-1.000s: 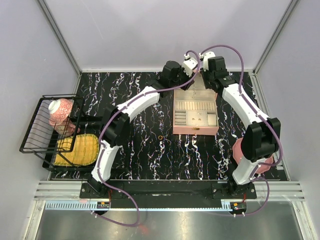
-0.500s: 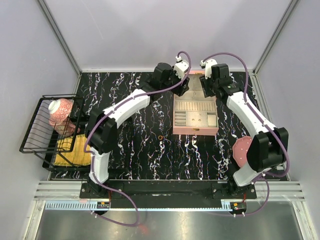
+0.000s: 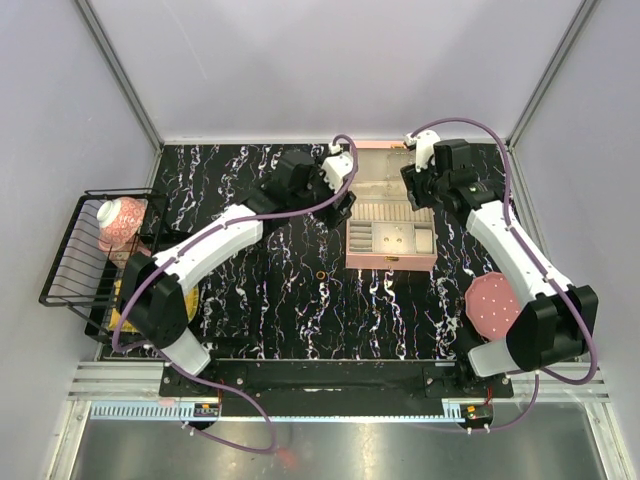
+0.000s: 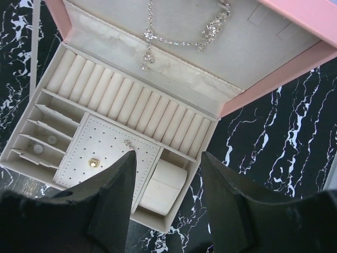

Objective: Organize the mixed jewelry

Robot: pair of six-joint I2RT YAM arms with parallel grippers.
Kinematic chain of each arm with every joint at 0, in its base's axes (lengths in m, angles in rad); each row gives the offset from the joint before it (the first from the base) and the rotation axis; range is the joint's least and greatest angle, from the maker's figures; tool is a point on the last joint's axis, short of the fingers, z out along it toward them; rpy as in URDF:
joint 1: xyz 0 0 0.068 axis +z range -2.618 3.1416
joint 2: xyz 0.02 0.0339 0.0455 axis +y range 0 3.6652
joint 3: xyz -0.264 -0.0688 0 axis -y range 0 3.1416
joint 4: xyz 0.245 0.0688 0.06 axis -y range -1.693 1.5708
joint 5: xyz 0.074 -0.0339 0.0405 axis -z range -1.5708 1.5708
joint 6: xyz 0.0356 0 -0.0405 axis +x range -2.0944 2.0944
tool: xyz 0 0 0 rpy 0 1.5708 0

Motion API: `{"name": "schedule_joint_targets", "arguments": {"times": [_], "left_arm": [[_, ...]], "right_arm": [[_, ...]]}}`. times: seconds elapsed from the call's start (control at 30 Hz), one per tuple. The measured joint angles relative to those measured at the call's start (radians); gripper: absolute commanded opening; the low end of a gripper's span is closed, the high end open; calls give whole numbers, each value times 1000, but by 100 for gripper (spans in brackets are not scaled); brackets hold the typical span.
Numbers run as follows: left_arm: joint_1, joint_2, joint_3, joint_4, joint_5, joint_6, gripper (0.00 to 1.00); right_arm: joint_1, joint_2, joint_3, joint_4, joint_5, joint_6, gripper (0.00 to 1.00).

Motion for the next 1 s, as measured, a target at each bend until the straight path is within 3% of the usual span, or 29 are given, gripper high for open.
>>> {"name": "schedule_joint_targets", "arguments": {"times": [0.33, 0.63, 1.0], "left_arm": [[32, -62, -184, -13, -50, 64, 85], [79, -64, -219, 11, -70, 66, 85], [111, -64, -219, 28, -71, 58, 84]], "right_arm": [[4, 77, 2, 42, -61, 15, 51], [69, 254, 2, 193, -12, 7, 50], [103, 361, 2, 371, 103, -35, 48]]}}
